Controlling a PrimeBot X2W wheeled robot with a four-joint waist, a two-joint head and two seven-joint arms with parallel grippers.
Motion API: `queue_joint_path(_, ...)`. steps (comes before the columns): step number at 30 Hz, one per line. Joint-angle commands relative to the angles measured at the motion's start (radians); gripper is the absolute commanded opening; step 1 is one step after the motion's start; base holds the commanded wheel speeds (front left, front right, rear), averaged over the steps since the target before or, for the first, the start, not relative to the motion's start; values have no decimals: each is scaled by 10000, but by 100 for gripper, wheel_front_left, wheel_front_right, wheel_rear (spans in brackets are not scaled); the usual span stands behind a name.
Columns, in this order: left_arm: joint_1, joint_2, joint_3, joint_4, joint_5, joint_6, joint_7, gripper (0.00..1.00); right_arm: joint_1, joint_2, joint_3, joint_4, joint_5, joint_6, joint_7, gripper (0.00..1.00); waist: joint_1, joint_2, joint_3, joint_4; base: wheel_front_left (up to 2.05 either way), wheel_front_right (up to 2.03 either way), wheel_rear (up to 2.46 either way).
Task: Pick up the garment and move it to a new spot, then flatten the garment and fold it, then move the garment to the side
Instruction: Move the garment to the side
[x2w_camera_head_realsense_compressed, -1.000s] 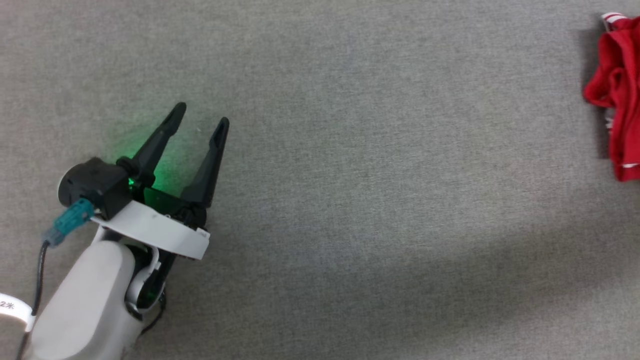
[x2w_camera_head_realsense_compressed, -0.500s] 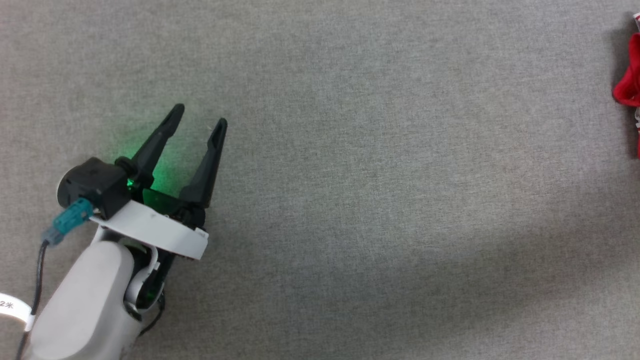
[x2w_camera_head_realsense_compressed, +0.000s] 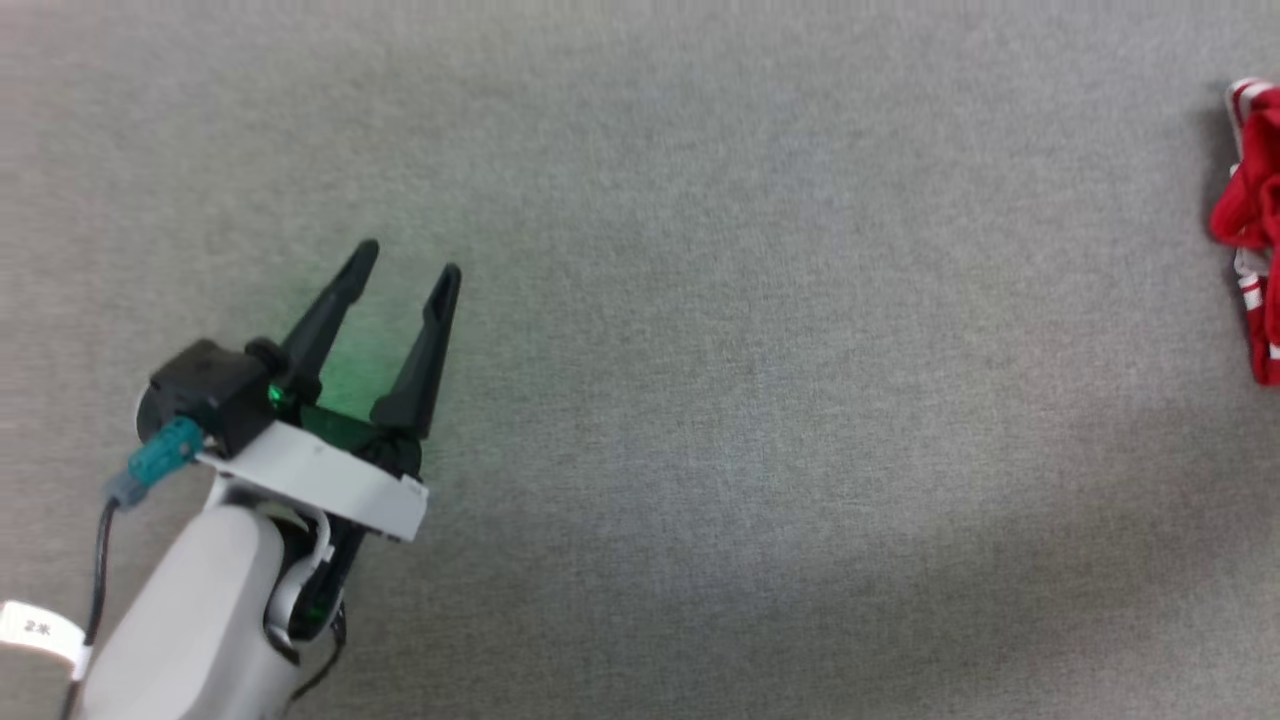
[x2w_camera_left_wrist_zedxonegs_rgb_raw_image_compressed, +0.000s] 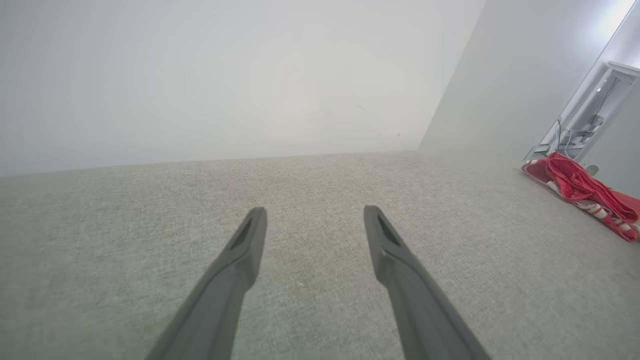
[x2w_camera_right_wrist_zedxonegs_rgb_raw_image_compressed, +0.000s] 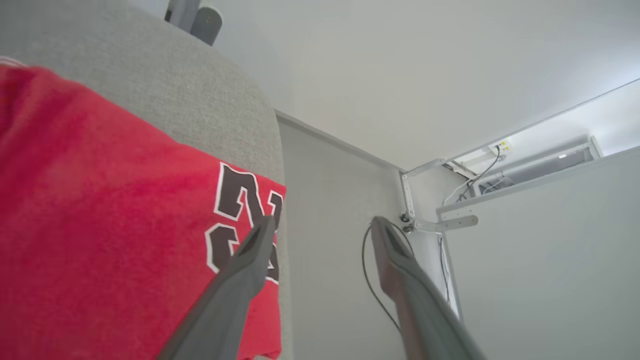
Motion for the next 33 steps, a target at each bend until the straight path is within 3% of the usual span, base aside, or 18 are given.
queue_joint_path(1, 204, -39, 22, 49, -36, -23, -33, 100, 235, 138, -109, 36, 171, -11, -49, 100, 0, 0, -534, 235, 0, 0, 0)
queue_joint_path(7, 725, -215, 214, 255, -90, -23, -32, 100, 829, 643, -836, 76, 639, -11, -417, 100, 0, 0, -1601, 596, 0, 0, 0)
queue_joint_path(17, 2014, -284, 774, 621, -24, -23, -32, 100, 2446, 2172, -1777, -248, 2161, -11, -1166, 100, 0, 0, -3445, 1229, 0, 0, 0)
queue_joint_path(22, 2747, -236, 1203, 711, 41, -23, -32, 100, 3536, 2709, -1785, -1333, 2745, -11, -1265, 100, 0, 0, -4142, 1476, 0, 0, 0)
queue_joint_path(26, 3207, -280, 1571, 683, 57, -23, -32, 100, 4609, 2734, -2216, -2759, 3014, -11, -1267, 100, 0, 0, -4429, 1713, 0, 0, 0)
queue_joint_path(33, 4025, -314, 2066, 640, 184, -23, -32, 100, 6670, 3284, -3288, -4894, 2641, -11, -1271, 100, 0, 0, -4790, 2041, 0, 0, 0)
